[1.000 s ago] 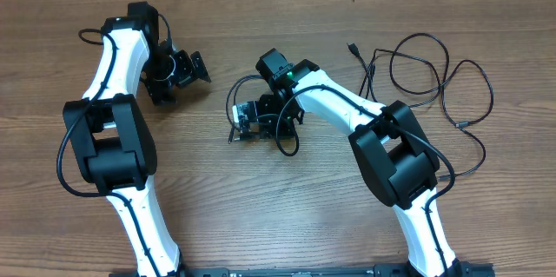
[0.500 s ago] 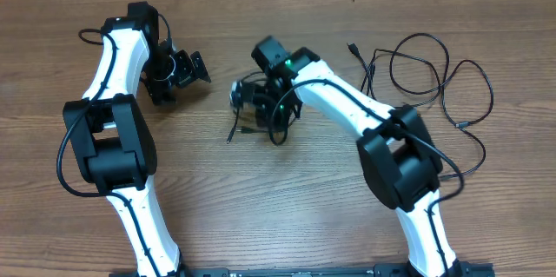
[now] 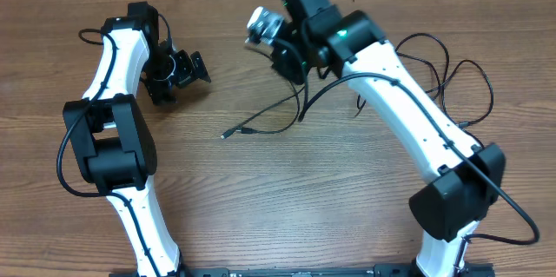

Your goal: Untangle cables

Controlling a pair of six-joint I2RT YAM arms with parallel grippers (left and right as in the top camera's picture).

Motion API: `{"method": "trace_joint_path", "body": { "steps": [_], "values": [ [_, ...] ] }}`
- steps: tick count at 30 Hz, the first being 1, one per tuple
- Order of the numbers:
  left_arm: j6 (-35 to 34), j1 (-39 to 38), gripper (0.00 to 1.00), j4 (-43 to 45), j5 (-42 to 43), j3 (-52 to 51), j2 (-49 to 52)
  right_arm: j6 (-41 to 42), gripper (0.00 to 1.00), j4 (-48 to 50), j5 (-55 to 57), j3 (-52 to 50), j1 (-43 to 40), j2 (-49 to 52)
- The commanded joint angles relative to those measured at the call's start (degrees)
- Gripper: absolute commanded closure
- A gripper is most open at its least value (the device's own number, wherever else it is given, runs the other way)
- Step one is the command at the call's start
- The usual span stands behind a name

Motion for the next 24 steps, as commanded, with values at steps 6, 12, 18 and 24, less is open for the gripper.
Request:
{"method": "trace_joint_path", "body": {
  "steps": [6, 12, 18, 24],
  "values": [
    [0.7, -0.4, 0.00, 0.0, -0.4, 0.8, 0.3, 14.5, 0.96, 8.2, 24.6, 1.0, -7.6, -9.7],
    [0.7, -0.4, 0.00, 0.1, -0.4, 0.8, 0.3, 24.3, 0.96, 8.9, 31.3, 1.0, -13.7, -11.5],
    [0.7, -0.4, 0.00, 0.1, -0.4, 0.8, 0.3, 31.1, 0.96, 4.3, 27.8, 1.0, -17.4, -11.3],
    [0.7, -0.4, 0.01, 0.0, -0.4, 0.8, 0.3, 31.1, 0.85, 1.6, 26.8, 0.9, -17.6, -11.1]
  ]
}}
